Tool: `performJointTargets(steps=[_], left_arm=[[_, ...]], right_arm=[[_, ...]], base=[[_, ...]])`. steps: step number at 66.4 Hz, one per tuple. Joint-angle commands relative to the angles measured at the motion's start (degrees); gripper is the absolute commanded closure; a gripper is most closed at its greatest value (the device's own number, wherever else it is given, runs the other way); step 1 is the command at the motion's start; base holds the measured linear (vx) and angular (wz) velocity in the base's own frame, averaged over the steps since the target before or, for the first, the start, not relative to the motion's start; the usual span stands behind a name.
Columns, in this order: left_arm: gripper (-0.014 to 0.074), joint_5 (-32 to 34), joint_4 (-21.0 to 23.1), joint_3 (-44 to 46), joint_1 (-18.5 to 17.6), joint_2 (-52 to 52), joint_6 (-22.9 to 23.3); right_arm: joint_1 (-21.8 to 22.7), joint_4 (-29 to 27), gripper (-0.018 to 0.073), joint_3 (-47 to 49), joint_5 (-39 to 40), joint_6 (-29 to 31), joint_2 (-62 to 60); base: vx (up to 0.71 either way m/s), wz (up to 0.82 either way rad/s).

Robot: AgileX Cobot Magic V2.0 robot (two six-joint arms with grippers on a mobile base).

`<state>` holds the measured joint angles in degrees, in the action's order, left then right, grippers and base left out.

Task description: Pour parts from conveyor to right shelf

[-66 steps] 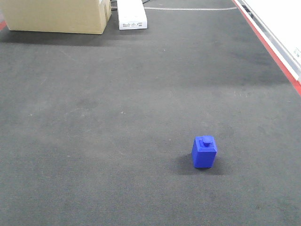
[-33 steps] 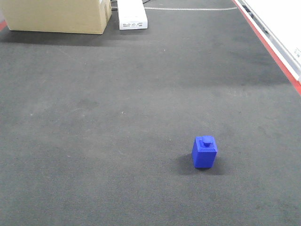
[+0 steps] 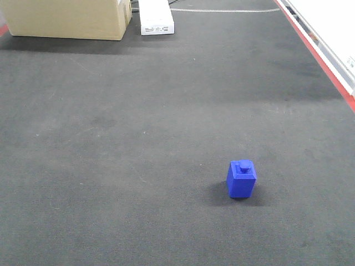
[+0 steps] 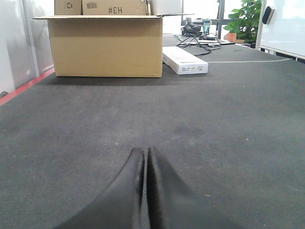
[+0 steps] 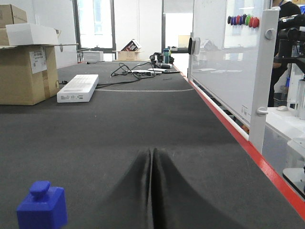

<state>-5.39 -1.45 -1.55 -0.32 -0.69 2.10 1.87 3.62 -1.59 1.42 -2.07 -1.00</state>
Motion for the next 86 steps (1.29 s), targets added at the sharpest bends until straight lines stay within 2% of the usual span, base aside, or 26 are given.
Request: performJointTargets(steps=[1, 9, 22, 44, 50, 60, 86], left_arm=[[0.0603, 4.15, 0.35, 1.11, 0.17, -0.77, 0.44], [0.0603, 4.15, 0.35, 1.11, 0.17, -0.77, 0.44], [0.0603, 4.15, 0.35, 1.11, 0.17, -0.77, 0.44], [0.0603, 4.15, 0.35, 1.11, 0.17, -0.77, 0.44], [0.0603, 4.15, 0.35, 1.11, 0.17, -0.77, 0.44], [0.0603, 4.15, 0.35, 1.11, 0.17, -0.77, 0.44], [0.0603, 4.15, 0.35, 1.11, 0.21, -0.82, 0.44]], right_arm=[[0.34, 0.49, 0.0568, -0.39, 8.1, 0.43, -0.29], [0.34, 0.57, 0.0568, 0.48, 9.53, 0.43, -0.29], [0.34, 1.23, 0.0568, 7.15, 8.86, 0.48, 3.03], [0.34, 0.03, 0.0568, 23.11, -8.72, 0.15, 21.88], [0.34, -2.5, 0.0568, 23.62, -11.04, 0.21, 25.95], [0.34, -2.44, 0.0568, 23.43, -11.58, 0.21, 29.24], [0.34, -3.62, 0.0568, 23.43, -11.0, 0.16, 29.54]], base=[[0.0, 0.0], [0.0, 0.0], [0.0, 0.0], [0.0, 0.0], [0.0, 0.0], [0.0, 0.0], [0.0, 0.0]])
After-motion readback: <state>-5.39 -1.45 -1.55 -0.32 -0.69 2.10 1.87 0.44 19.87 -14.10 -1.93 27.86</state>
